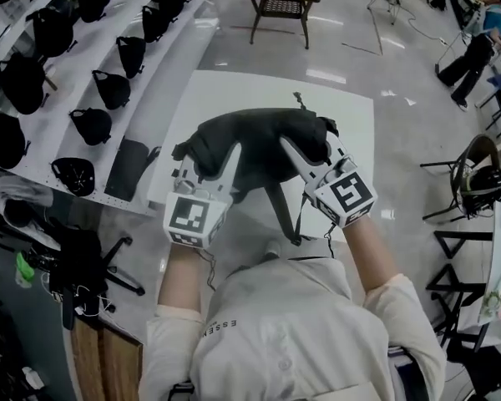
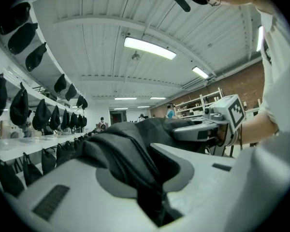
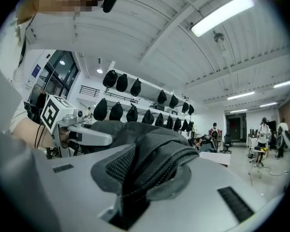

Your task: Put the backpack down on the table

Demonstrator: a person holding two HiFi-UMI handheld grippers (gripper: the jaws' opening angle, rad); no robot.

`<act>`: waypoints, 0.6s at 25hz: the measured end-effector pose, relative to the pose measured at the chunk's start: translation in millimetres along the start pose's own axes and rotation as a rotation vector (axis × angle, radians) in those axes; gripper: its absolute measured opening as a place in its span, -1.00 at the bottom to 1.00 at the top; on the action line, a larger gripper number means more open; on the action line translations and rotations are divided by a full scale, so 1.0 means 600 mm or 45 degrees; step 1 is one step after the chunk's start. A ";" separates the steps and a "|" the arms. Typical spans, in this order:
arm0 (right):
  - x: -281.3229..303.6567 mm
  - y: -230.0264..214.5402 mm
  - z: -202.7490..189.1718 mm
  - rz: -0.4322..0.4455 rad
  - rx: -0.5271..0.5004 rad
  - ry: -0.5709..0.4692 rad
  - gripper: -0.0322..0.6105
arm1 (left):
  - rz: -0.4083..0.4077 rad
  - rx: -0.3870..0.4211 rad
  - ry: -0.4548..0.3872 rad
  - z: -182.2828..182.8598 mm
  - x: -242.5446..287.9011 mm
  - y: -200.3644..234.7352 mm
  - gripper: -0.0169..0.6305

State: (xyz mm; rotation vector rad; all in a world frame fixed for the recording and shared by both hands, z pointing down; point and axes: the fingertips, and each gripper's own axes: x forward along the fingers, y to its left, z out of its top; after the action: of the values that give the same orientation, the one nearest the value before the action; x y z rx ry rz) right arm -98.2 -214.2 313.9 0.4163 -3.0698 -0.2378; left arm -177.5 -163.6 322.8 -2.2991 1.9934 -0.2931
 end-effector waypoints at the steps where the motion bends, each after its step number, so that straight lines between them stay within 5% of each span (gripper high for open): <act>1: 0.004 -0.017 -0.005 -0.009 -0.002 0.006 -0.61 | -0.012 -0.011 0.001 -0.001 0.020 0.003 -0.71; 15: 0.069 -0.209 -0.063 -0.204 0.026 0.092 -0.60 | -0.217 -0.049 -0.007 -0.022 0.250 0.050 -0.71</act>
State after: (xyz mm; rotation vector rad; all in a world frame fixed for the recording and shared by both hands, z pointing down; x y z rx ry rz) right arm -103.4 -350.1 332.3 0.6582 -2.9731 -0.1914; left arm -189.2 -315.2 343.2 -2.4955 1.8194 -0.2615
